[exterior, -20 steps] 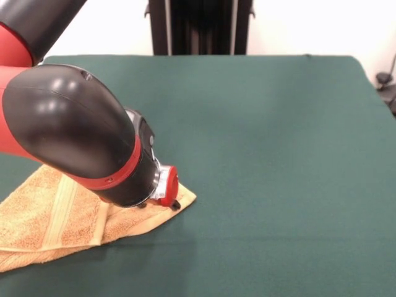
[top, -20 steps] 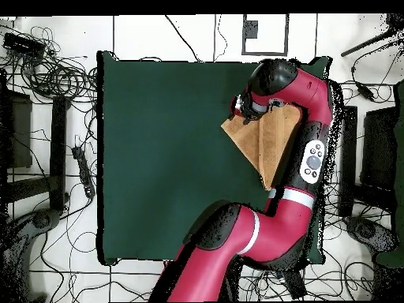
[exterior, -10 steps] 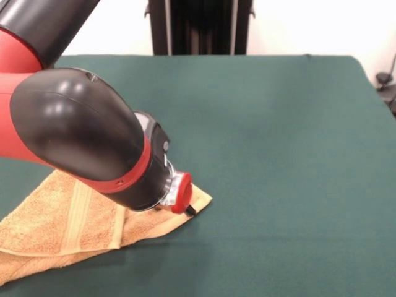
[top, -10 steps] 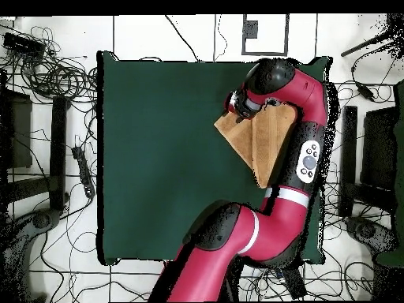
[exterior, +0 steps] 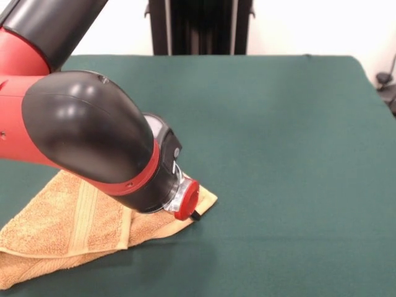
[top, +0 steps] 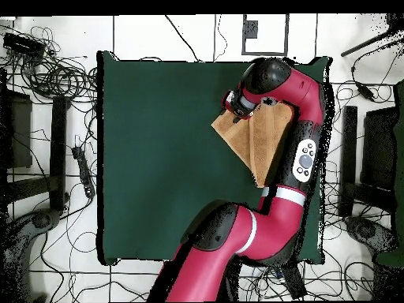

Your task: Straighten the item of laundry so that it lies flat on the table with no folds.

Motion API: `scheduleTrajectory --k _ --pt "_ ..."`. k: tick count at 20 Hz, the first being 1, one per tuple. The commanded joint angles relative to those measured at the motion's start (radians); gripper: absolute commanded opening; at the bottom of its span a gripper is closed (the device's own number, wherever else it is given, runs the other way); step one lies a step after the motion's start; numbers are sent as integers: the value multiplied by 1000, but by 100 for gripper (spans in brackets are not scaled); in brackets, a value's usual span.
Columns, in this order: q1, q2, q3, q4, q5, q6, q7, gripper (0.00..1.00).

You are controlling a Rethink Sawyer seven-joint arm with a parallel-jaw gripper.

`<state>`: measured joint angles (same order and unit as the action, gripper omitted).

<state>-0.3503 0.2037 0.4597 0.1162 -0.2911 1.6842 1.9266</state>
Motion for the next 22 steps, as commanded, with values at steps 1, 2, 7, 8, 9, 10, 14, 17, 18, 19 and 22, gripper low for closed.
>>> scheduleTrajectory --k 1,2,7,8,9,10,14,17,18,19,22 --pt "72 60 140 126 -51 -82 316 100" --pt "71 58 144 124 -54 -82 339 100" --pt "71 39 130 131 -29 -99 454 100" --pt "71 36 130 131 -29 -98 462 100" --pt "72 32 125 132 -28 -95 470 100" --pt "72 30 125 130 -33 -91 478 100" --pt "76 19 121 123 -42 -111 540 100" --pt "78 12 123 117 -53 -114 580 100" --pt "78 9 127 114 -62 -106 588 100" --pt "80 8 126 112 -68 -102 598 100" --pt "84 3 126 102 -95 -81 615 100"
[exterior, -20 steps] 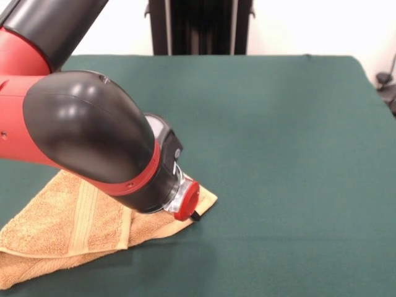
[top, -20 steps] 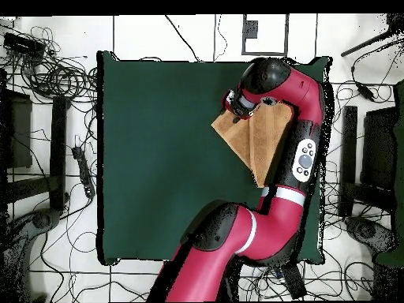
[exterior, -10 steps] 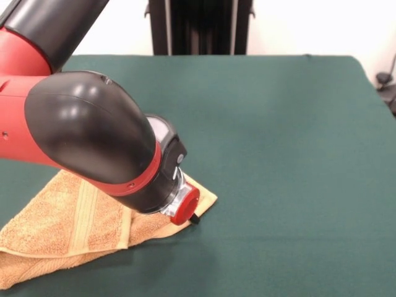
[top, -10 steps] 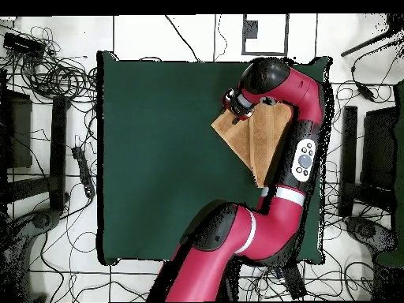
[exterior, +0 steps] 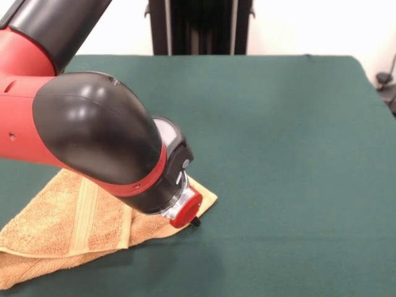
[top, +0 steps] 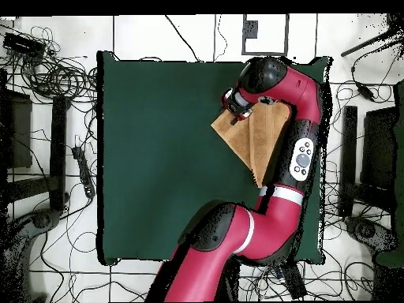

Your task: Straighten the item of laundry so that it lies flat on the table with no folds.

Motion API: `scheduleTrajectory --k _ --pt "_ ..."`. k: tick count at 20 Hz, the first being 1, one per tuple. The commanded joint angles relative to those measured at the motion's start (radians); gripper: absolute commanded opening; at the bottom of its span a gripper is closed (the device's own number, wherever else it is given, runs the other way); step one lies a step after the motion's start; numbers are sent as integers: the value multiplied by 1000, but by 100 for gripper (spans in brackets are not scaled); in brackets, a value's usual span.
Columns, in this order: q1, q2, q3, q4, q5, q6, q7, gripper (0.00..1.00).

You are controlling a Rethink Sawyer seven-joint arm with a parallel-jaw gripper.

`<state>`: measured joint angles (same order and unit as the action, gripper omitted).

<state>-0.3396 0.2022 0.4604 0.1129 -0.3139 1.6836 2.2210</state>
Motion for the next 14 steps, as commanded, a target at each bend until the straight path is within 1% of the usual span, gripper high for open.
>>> scheduleTrajectory --k 1,6,11,14 --pt "72 2 127 103 -79 -81 328 100" --pt "60 -12 164 98 -110 -52 338 100" --pt "45 -23 236 87 -190 -7 342 100" --pt "23 -33 273 91 -215 10 303 100"
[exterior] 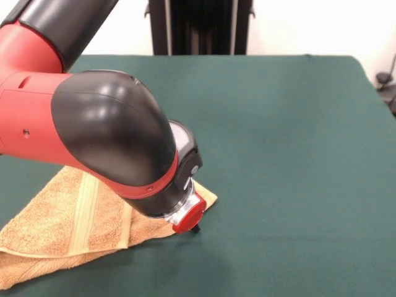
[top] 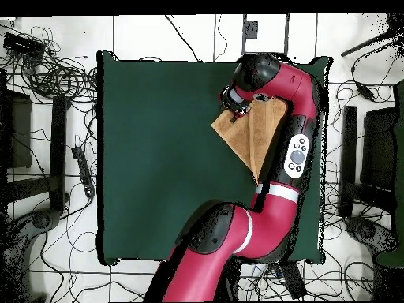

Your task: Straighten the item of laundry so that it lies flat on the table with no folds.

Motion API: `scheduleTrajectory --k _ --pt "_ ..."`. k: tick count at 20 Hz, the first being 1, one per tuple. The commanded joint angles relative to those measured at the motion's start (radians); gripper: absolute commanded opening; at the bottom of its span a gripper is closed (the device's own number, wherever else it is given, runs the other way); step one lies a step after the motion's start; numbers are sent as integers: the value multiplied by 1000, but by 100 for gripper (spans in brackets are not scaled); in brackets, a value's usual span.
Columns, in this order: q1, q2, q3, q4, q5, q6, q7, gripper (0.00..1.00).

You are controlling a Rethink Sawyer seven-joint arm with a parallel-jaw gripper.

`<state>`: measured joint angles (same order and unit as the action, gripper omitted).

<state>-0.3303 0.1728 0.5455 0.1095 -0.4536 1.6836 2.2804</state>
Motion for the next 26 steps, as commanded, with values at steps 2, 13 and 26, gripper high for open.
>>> scheduleTrajectory --k 2,13,26 --pt "2 -7 183 104 -72 6 199 100" --pt "-43 -32 292 92 -233 109 74 100" --pt "-50 -49 373 94 -378 121 53 100"
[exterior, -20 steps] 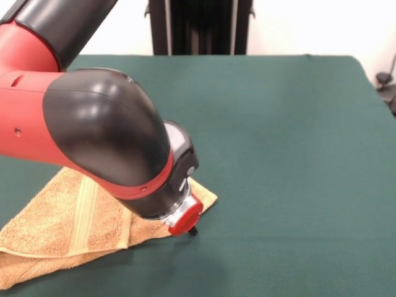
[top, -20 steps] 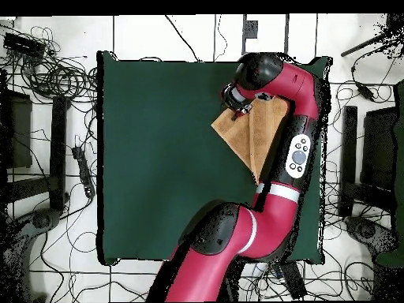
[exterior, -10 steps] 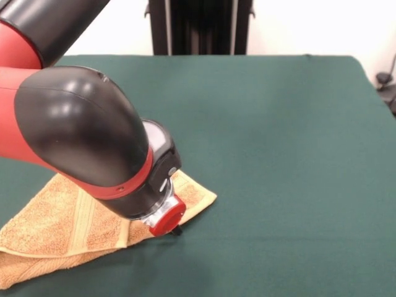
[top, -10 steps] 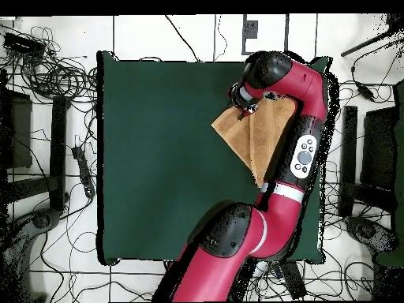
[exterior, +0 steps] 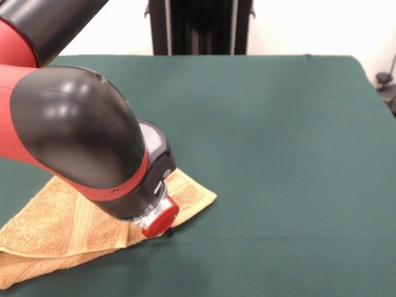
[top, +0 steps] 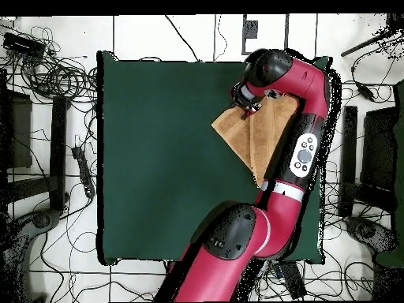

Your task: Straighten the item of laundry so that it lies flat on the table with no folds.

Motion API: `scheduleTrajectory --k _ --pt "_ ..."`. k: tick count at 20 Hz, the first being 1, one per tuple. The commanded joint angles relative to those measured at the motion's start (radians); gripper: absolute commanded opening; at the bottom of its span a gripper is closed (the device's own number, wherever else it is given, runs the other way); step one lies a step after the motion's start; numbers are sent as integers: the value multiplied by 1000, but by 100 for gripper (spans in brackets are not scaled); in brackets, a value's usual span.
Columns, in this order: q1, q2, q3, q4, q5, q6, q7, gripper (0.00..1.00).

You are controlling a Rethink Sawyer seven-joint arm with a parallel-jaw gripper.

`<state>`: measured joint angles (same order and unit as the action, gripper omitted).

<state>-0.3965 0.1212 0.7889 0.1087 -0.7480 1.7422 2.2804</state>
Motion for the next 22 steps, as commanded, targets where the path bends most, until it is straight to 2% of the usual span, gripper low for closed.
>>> scheduleTrajectory --k 1,12,22 --pt "16 2 135 95 -91 65 54 100" --pt "16 -9 173 108 -119 117 45 100" --pt "-11 -49 346 79 -295 275 -84 100"
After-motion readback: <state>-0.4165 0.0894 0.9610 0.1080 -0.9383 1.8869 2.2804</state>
